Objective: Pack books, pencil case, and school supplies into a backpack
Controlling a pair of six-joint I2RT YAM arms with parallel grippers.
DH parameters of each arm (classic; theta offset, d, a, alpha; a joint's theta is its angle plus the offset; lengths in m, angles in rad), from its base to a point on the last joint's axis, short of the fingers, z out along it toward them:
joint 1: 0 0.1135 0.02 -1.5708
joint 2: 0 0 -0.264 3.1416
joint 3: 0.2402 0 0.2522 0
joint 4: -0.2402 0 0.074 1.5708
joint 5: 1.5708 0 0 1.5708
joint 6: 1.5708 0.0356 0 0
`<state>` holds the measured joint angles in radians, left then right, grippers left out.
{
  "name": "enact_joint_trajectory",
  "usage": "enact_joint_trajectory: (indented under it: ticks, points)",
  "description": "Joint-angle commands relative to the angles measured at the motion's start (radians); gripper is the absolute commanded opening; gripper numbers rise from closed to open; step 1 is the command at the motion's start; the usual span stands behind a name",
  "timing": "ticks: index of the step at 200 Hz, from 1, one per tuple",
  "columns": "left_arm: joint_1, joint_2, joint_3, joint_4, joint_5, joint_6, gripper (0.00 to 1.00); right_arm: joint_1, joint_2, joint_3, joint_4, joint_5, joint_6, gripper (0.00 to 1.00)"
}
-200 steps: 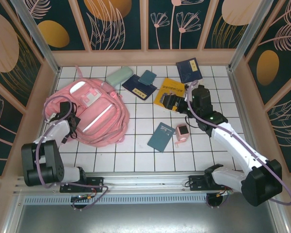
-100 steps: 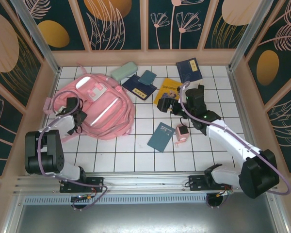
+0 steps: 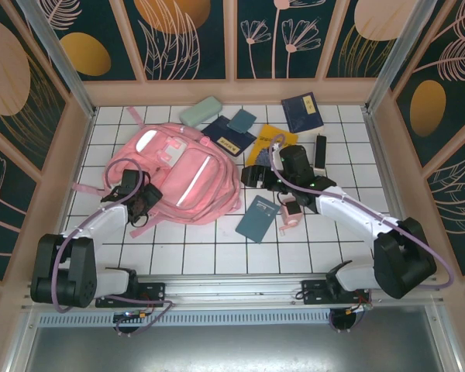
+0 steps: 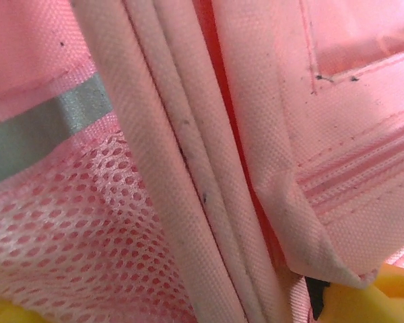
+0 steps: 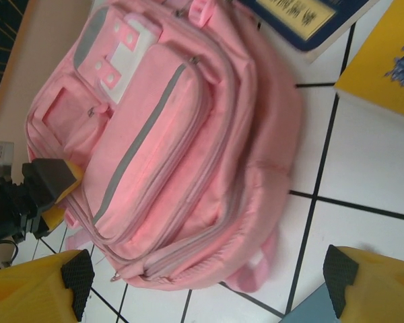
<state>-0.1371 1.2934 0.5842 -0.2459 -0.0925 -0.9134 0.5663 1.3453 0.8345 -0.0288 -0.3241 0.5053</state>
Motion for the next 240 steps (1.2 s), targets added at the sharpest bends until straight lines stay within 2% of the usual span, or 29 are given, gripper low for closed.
enact_joint_trajectory:
  ticks: [1,26,46,69,99,142,157,183,240]
  points:
    - [-0.021,-0.054,-0.004,-0.100,0.065,0.035,0.78,0.024,0.021,0.021,0.023,-0.007,0.017,0.89]
    - [-0.030,-0.088,-0.026,-0.089,0.157,0.039,0.77,0.025,0.048,0.017,0.023,-0.020,0.034,0.89]
    - [-0.038,-0.083,-0.036,-0.099,0.201,0.046,0.81,0.026,0.100,0.021,0.028,-0.038,0.073,0.89]
    - [-0.038,-0.159,-0.036,-0.137,0.149,0.048,0.87,0.032,0.186,0.054,0.023,-0.067,0.096,0.89]
    - [-0.038,-0.228,0.062,-0.254,0.000,0.133,0.93,0.049,0.273,0.113,0.014,-0.054,0.093,0.85]
    - [-0.038,-0.259,0.162,-0.313,-0.024,0.241,0.95,0.066,0.413,0.238,-0.032,-0.031,0.076,0.63]
    - [-0.044,-0.246,0.195,-0.317,-0.013,0.300,0.90,0.069,0.451,0.277,-0.048,-0.021,0.068,0.55]
    - [-0.109,-0.210,0.243,-0.331,-0.023,0.330,0.90,0.071,0.505,0.334,-0.084,0.006,0.042,0.45]
    - [-0.214,-0.159,0.265,-0.326,-0.033,0.362,0.88,0.061,0.638,0.503,-0.170,0.049,-0.021,0.11]
